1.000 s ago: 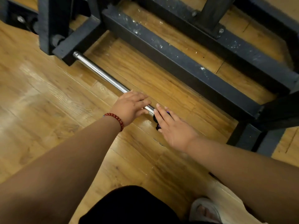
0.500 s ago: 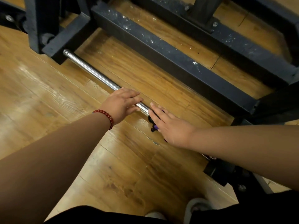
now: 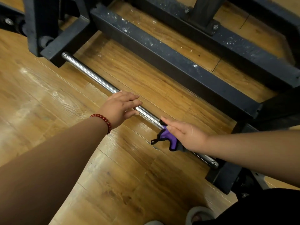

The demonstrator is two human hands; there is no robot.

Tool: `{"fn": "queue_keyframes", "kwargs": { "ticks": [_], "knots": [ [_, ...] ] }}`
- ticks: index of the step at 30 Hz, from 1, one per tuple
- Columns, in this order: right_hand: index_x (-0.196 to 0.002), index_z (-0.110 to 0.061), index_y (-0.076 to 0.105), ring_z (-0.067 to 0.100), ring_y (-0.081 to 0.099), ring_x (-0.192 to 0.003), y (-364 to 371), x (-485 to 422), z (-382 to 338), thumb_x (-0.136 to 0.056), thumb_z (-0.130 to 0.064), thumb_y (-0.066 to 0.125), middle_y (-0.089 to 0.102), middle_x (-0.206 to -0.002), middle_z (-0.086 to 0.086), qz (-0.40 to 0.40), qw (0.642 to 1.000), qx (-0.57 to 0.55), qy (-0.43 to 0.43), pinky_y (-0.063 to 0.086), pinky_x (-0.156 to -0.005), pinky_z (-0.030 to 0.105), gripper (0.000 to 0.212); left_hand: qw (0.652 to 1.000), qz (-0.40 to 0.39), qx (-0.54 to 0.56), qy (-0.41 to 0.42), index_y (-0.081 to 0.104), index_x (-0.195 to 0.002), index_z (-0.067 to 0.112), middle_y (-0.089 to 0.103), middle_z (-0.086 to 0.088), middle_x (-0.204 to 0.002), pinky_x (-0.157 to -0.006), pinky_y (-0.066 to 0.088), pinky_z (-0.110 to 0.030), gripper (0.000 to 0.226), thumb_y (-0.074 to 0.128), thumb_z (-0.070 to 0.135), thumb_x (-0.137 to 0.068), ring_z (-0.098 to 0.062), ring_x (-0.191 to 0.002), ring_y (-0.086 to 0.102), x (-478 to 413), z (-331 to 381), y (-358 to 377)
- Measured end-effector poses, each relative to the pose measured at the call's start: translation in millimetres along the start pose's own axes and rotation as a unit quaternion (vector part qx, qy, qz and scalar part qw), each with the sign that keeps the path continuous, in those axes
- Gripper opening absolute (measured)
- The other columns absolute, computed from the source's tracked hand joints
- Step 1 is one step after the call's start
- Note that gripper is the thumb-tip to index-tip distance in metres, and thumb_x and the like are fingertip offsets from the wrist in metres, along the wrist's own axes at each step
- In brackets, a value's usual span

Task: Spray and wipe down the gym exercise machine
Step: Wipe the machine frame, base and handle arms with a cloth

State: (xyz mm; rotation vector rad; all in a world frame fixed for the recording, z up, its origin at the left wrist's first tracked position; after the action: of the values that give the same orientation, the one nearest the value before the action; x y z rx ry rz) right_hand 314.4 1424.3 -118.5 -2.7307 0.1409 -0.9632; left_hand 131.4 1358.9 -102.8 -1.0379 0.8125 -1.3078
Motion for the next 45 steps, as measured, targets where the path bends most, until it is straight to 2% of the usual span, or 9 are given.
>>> {"fn": "queue_keyframes", "kwargs": {
  "ticks": [3,6,12,20,27,36,41,43,45],
  "knots": [
    [-0.141,-0.045,0.041,0.004,0.059,-0.107,-3.9,-21.3,-4.3,-0.103,-0.033,0.043,0.058,-0.132,-0.005,0.026,0.997,-0.065,0.026,0.048,-0.090,0.014,0.040,1.000,-0.002,0.001,-0.004,0.069,-0.119,0.017,0.065,-0.007,-0.125,-0.104,0.039,-0.054,0.049,0.043,0.048,-0.090,-0.032,-0.118,0.058,0.3,-0.5,-0.1],
    [-0.140,-0.038,0.048,0.012,0.058,-0.116,-1.0,-49.2,-20.9,-0.102,-0.031,0.048,0.060,-0.130,-0.005,0.014,0.993,-0.112,0.017,0.045,-0.103,0.027,0.039,1.000,-0.006,0.002,-0.007,0.068,-0.121,0.017,0.064,-0.008,-0.127,-0.106,0.037,-0.053,0.045,0.049,0.045,-0.091,-0.033,-0.119,0.057,0.3,1.0,-0.4],
    [-0.110,-0.020,0.063,0.022,0.069,-0.093,9.0,-36.7,7.9,-0.101,-0.039,0.045,0.072,-0.101,0.013,-0.075,0.971,-0.202,0.106,0.055,-0.087,0.036,0.027,0.999,-0.011,0.014,-0.041,0.064,-0.127,0.017,0.058,-0.007,-0.136,-0.114,0.024,-0.045,0.039,0.067,0.027,-0.089,-0.030,-0.130,0.048,-1.9,2.6,-4.2],
    [-0.123,-0.008,0.056,0.024,0.070,-0.087,13.9,-58.0,-13.8,-0.101,-0.034,0.050,0.071,-0.104,0.022,-0.097,0.966,-0.229,0.076,0.057,-0.075,0.029,0.035,0.999,-0.018,0.000,-0.035,0.068,-0.121,0.013,0.062,-0.012,-0.130,-0.109,0.033,-0.054,0.039,0.072,0.023,-0.084,-0.036,-0.123,0.054,-2.2,5.6,-4.5],
    [-0.126,-0.007,0.055,0.030,0.069,-0.104,13.5,-34.3,6.1,-0.100,-0.032,0.050,0.070,-0.116,0.015,-0.151,0.952,-0.242,0.112,0.057,-0.088,0.034,0.036,0.997,-0.038,-0.004,-0.064,0.062,-0.130,0.015,0.054,-0.009,-0.140,-0.115,0.023,-0.043,0.042,0.067,0.025,-0.089,-0.031,-0.133,0.045,-3.6,4.2,-5.6],
    [-0.114,-0.014,0.058,0.016,0.070,-0.079,9.1,-31.9,-1.0,-0.101,-0.024,0.051,0.071,-0.100,0.017,-0.150,0.957,-0.234,0.085,0.056,-0.064,0.022,0.018,0.987,-0.113,0.001,-0.114,0.052,-0.139,0.020,0.040,-0.003,-0.152,-0.116,0.011,-0.029,0.046,0.059,0.028,-0.095,-0.022,-0.143,0.029,-9.0,6.4,-5.2],
    [-0.110,-0.018,0.059,0.017,0.063,-0.095,-1.9,-37.5,-9.3,-0.100,-0.032,0.053,0.066,-0.100,0.002,-0.068,0.997,0.029,-0.002,0.051,-0.080,0.024,0.018,0.967,-0.205,-0.014,-0.148,0.045,-0.144,0.026,0.034,0.004,-0.156,-0.118,0.014,-0.031,0.049,0.054,0.033,-0.097,-0.015,-0.146,0.022,-19.4,1.4,-4.1],
    [-0.138,-0.014,0.044,0.025,0.056,-0.115,2.3,-53.3,-32.1,-0.102,-0.035,0.047,0.057,-0.128,0.009,-0.036,0.987,0.141,-0.062,0.049,-0.094,0.035,0.042,0.968,-0.206,-0.012,-0.141,0.046,-0.144,0.026,0.035,0.004,-0.155,-0.117,0.014,-0.029,0.049,0.054,0.034,-0.097,-0.014,-0.145,0.023,-21.4,-0.2,-5.3],
    [-0.156,-0.015,0.012,0.027,0.040,-0.136,14.1,-63.9,-54.9,-0.105,-0.036,0.037,0.025,-0.159,0.010,-0.034,0.956,0.265,-0.122,0.040,-0.106,0.038,0.060,0.974,-0.187,0.000,-0.129,0.046,-0.144,0.023,0.034,0.002,-0.155,-0.118,0.010,-0.027,0.050,0.055,0.033,-0.096,-0.015,-0.145,0.023,-18.5,-1.0,-5.7]
  ]
}}
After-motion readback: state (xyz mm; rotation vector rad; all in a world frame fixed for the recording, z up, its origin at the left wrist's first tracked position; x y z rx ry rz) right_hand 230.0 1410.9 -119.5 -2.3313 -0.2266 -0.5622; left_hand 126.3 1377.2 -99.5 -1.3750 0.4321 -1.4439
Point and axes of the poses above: each hand's wrist, its own x-axis away from the middle knuckle, its own y-axis out of the palm, z = x × y, the point moved 9 cm from there along -x, towards the middle knuckle
